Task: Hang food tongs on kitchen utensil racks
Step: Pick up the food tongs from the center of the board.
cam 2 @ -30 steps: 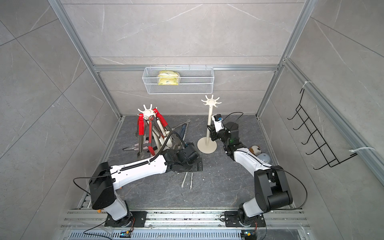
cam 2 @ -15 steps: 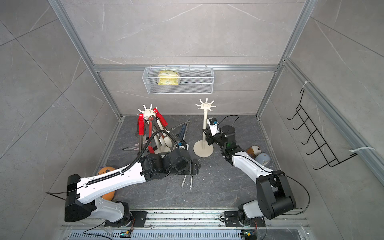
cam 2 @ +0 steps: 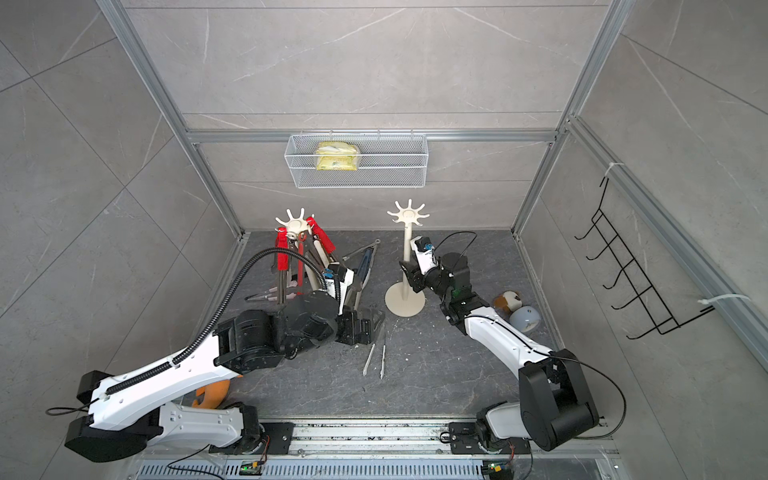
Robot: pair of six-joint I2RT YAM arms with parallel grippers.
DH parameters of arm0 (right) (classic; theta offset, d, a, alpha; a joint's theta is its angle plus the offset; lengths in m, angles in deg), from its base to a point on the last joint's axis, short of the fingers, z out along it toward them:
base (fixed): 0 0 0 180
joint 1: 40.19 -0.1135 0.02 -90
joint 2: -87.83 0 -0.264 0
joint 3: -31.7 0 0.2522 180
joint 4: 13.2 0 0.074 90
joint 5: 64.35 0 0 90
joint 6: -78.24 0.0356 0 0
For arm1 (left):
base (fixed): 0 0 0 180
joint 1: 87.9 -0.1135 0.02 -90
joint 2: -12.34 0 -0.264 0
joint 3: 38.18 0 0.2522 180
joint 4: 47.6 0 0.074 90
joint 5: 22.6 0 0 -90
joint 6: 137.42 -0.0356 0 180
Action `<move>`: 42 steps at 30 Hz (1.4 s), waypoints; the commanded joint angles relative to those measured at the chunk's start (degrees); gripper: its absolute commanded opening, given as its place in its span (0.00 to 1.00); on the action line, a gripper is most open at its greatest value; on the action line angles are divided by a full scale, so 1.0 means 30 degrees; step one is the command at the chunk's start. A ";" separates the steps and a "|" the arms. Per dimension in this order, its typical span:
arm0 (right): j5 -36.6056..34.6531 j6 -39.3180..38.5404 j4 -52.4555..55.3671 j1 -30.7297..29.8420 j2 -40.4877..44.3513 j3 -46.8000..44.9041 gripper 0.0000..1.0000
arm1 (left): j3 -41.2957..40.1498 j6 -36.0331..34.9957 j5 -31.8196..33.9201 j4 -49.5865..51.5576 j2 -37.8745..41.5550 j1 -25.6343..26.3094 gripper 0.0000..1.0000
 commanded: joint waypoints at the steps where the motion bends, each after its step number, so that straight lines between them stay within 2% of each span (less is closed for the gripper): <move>1: -0.0906 0.0493 0.0846 -0.0051 0.0801 -0.0074 0.62 | 0.0842 -0.2411 0.1123 -0.0361 0.1007 0.0032 0.99; 5: -0.1493 0.0902 0.1863 -0.0047 0.1647 -0.0083 0.75 | 0.0670 -0.4152 0.1570 -0.1296 0.2265 0.0032 0.99; 7: -0.1552 0.1646 0.3036 -0.0005 0.2079 0.0221 0.81 | 0.0711 -0.4954 0.2474 -0.1535 0.2859 0.0027 1.00; 11: -0.0327 0.2333 0.7661 -0.0014 0.2348 0.1959 0.87 | 0.0691 -0.6893 0.3388 -0.1988 0.4066 0.0032 0.99; 15: 0.0492 0.3478 1.0720 -0.0014 0.3112 0.2349 0.88 | 0.0999 -0.8103 0.3986 -0.1639 0.5062 0.0016 0.99; 22: 0.1278 0.6008 1.5303 -0.0014 0.4908 0.2090 0.85 | 0.1270 -0.9592 0.4723 -0.0946 0.6556 0.0028 0.99; 28: 0.1707 0.8128 1.9732 -0.0031 0.5413 0.1604 0.77 | 0.2133 -1.0407 0.4780 0.0549 0.7132 0.0027 0.99; 32: 0.1767 1.0775 2.0755 -0.0268 0.5577 0.0805 0.71 | 0.2313 -1.1032 0.4586 0.0880 0.7497 0.0032 0.99; 37: 0.0914 1.3538 2.0913 -0.1743 0.4958 -0.0043 0.66 | 0.2149 -1.1177 0.4611 0.1123 0.8182 0.0032 1.00; 42: -0.0359 1.5403 2.0707 -0.4338 0.2990 0.0195 0.63 | 0.1849 -1.0808 0.5096 0.1274 0.8792 0.0032 0.99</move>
